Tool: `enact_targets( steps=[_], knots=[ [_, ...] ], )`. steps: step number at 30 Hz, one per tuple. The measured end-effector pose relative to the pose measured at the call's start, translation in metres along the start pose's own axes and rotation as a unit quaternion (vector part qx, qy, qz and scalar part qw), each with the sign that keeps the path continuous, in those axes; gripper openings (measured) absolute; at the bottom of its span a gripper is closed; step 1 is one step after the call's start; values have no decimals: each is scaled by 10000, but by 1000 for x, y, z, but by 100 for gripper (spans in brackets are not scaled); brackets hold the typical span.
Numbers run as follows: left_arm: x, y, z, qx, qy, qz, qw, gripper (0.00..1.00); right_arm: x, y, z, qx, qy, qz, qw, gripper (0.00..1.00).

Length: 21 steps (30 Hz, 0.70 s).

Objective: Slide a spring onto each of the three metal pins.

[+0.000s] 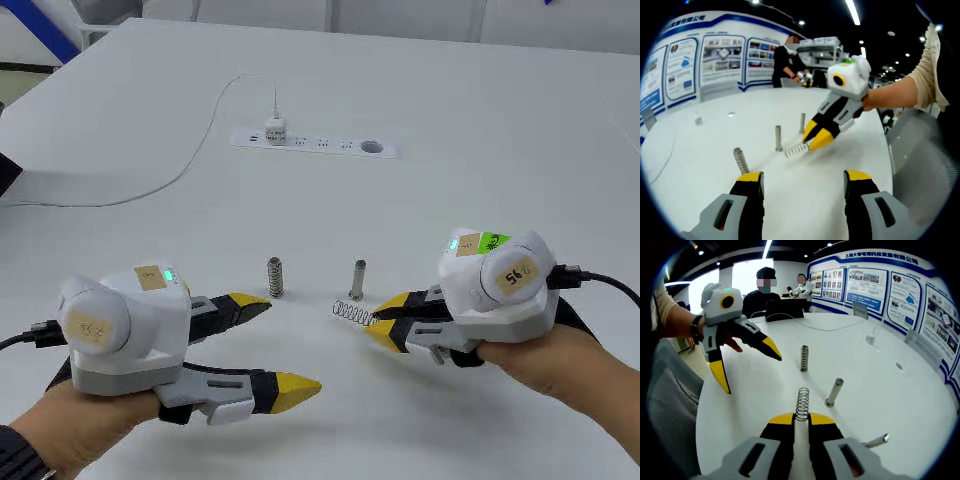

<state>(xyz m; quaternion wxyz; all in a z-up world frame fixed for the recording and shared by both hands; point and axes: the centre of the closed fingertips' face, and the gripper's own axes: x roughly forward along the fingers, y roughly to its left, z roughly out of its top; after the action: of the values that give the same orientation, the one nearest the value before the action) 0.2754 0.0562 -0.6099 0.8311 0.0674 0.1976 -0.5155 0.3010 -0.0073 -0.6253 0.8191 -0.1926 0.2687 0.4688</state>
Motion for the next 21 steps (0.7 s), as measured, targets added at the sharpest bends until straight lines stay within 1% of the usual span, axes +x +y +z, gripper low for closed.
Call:
enact_targets(
  steps=[2,6,8,13,15,19,21],
  knots=[
    [2,-1,0,85,22,-27,10000,64,-4,7,4,-82,-19,159,9998,11],
    [4,-2,-1,232,70,-73,9997,59,-10,19,7,-248,48,427,9988,11],
    [5,-3,-1,288,76,-85,9995,56,-11,23,8,-275,66,486,9984,11],
    [7,-6,-2,568,102,-123,9983,48,-12,32,11,-354,111,673,9970,11],
    [8,-7,-1,752,113,-110,9970,43,-12,37,12,-381,129,761,9963,11],
    [9,-9,1,981,90,-121,9951,36,-12,45,13,-411,179,924,9947,11],
    [10,-10,1,1065,89,-152,9942,32,-13,48,15,-430,163,978,9941,11]
  ],
)
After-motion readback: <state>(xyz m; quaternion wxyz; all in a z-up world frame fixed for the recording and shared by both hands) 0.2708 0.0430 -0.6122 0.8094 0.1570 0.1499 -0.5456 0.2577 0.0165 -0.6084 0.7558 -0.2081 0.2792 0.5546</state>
